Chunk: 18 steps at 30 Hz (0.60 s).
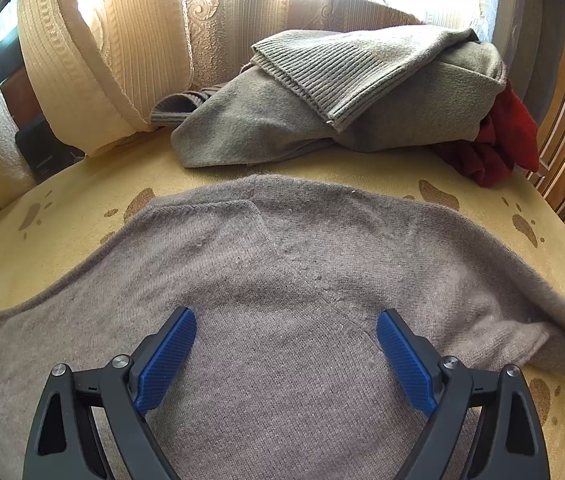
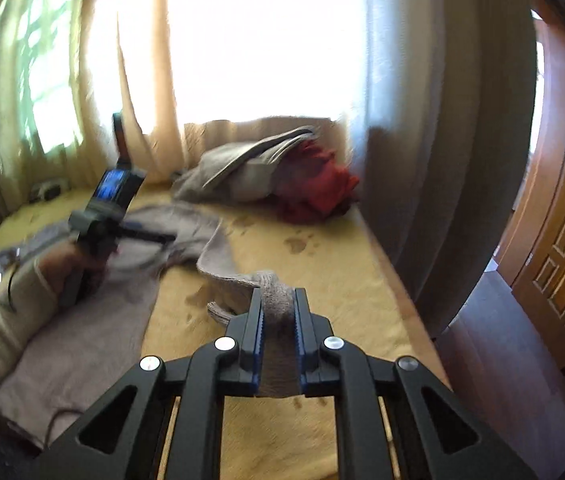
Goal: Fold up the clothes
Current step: 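Pull the held sleeve outward with the right gripper and lay it straight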
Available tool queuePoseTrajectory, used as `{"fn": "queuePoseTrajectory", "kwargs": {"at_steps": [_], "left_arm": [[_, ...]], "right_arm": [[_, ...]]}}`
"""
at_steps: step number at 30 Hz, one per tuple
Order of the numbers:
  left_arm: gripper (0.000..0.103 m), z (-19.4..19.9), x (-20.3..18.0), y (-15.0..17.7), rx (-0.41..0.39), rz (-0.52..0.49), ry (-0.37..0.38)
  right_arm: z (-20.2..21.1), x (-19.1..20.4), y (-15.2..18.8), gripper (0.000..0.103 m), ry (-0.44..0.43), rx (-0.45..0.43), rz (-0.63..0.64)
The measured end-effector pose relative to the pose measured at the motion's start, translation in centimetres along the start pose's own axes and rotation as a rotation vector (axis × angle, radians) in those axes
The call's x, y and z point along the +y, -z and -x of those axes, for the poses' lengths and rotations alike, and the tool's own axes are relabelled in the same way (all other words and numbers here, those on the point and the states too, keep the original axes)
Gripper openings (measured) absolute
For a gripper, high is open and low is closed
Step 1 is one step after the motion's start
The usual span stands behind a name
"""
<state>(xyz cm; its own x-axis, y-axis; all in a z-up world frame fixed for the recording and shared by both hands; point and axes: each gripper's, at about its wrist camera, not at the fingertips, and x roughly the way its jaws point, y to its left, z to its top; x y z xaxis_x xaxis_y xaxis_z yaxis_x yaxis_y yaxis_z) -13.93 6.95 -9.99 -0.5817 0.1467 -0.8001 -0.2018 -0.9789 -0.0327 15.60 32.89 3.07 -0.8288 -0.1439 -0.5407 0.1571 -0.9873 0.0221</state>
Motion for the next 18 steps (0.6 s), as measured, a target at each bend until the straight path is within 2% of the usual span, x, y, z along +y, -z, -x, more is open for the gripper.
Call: {"fn": "queuePoseTrajectory", "kwargs": {"at_steps": [3, 5, 7, 10, 15, 18], "left_arm": [[0.095, 0.0, 0.0, 0.0, 0.000, -0.001, 0.000], [0.095, 0.0, 0.1, -0.1, 0.001, -0.001, 0.000], [0.095, 0.1, 0.1, -0.1, 0.002, -0.002, 0.001], [0.095, 0.1, 0.2, -0.1, 0.002, -0.002, 0.001], [0.096, 0.0, 0.3, -0.1, 0.002, -0.003, 0.001], [0.096, 0.0, 0.3, -0.1, 0.002, -0.003, 0.001]], "right_arm": [[0.4, -6.0, -1.9, 0.014, 0.039, -0.046, -0.177], [-1.1, -9.5, -2.0, 0.014, 0.097, -0.025, -0.252], [-3.7, -11.9, -1.5, 0.014, 0.126, 0.032, -0.289], [-8.0, -13.2, -0.4, 0.014, 0.170, 0.115, -0.274], [-12.4, -15.1, 0.1, 0.015, 0.258, 0.148, -0.241], [-13.1, -17.5, -0.2, 0.020, 0.427, 0.136, -0.237]]}}
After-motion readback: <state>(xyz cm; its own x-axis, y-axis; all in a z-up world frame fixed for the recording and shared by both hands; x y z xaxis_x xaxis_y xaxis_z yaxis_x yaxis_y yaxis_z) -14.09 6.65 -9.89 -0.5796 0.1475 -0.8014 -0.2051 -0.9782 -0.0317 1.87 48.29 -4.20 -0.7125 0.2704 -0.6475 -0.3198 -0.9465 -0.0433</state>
